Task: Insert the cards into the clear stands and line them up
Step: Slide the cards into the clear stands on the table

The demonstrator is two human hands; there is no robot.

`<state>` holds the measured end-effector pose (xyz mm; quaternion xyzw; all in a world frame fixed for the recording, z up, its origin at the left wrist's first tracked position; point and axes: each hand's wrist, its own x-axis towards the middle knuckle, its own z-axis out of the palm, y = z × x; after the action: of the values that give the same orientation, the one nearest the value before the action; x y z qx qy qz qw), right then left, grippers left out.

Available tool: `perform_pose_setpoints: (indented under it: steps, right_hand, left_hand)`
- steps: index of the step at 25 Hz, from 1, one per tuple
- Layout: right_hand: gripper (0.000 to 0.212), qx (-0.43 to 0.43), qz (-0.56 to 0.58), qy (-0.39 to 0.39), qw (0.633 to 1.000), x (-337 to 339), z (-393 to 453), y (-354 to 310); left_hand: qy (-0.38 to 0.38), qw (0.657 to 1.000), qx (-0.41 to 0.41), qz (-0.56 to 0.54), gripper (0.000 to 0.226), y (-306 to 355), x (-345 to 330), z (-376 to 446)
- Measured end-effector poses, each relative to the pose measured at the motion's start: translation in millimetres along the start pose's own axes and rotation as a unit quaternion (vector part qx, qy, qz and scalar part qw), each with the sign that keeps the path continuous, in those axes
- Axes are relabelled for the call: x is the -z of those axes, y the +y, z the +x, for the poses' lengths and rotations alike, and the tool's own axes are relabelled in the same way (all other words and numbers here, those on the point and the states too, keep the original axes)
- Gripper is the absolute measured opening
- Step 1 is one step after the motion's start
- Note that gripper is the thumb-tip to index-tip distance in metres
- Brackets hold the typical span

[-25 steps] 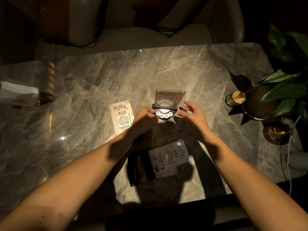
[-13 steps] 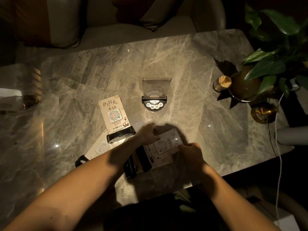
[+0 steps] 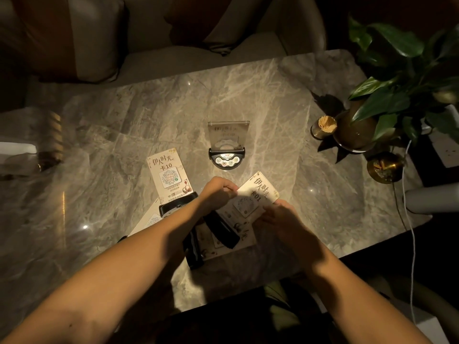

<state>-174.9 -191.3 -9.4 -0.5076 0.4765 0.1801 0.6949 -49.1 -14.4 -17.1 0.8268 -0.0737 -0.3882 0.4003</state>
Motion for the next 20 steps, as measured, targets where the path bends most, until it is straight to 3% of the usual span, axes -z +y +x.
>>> perform_pose_setpoints:
  steps: [3,5,9,14,20]
  right_hand:
    - [0.006,0.043,-0.026,0.023,0.998,-1,9,-36]
    - [0.014,0.082,-0.061,0.069,0.992,1,9,-60]
    - [0.014,0.172,-0.061,0.104,0.978,4,3,-98]
    - [0.011,0.280,-0.150,0.138,0.938,16,4,-115]
    - [0.007,0.309,-0.157,0.109,0.932,19,1,-106]
  left_hand:
    - [0.042,0.994,0.015,-0.096,0.012,17,3,2]
    - [0.072,0.991,-0.012,-0.116,0.010,35,6,5]
    - [0.097,0.989,-0.091,-0.063,0.016,65,14,19]
    - [0.125,0.983,-0.112,-0.071,0.006,75,3,31]
    - [0.151,0.978,-0.114,-0.084,0.011,63,-8,36]
